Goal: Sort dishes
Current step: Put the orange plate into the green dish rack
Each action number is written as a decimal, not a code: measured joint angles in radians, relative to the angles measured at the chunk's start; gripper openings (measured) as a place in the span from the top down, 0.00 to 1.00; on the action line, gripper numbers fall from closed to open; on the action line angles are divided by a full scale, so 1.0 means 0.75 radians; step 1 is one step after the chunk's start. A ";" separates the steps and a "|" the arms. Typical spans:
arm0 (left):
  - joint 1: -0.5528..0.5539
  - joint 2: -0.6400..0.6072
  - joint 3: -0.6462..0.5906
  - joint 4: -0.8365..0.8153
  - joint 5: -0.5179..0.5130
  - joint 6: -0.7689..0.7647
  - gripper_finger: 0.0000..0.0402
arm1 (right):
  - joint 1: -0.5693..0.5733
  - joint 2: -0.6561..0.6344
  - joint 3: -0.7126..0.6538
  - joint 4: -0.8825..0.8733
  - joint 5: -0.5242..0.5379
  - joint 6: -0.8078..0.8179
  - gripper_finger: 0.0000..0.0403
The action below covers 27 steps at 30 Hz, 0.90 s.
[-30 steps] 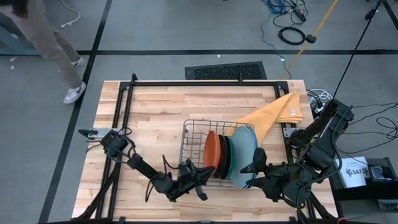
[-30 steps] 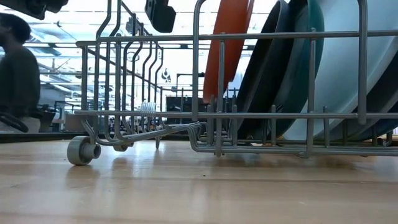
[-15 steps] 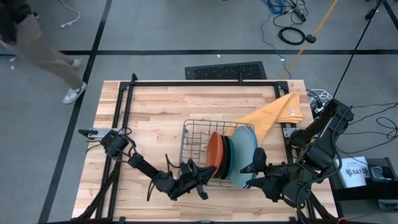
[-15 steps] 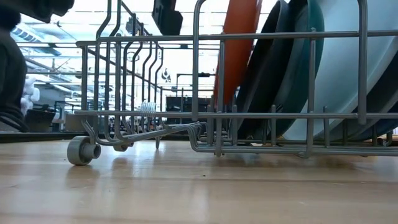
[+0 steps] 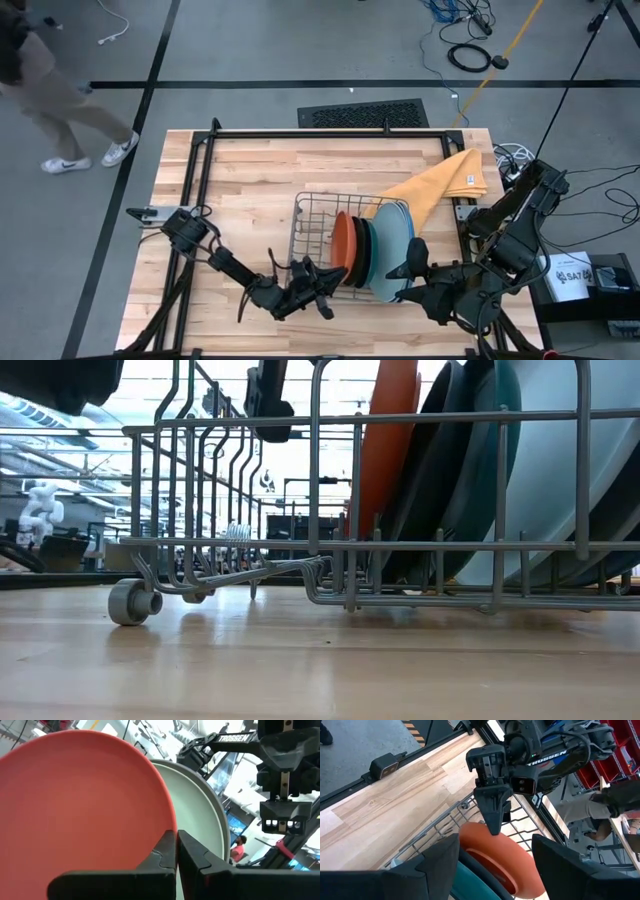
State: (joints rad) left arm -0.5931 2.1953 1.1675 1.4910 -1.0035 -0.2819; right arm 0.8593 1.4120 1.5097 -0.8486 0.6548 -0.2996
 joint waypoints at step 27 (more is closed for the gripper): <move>0.005 -0.070 -0.002 0.100 0.070 0.220 1.00 | 0.000 0.001 0.000 0.011 -0.007 0.000 0.39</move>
State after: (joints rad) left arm -0.5896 2.1425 1.1664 1.5658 -0.9507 -0.1165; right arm 0.8593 1.4124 1.5097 -0.8402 0.6497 -0.2996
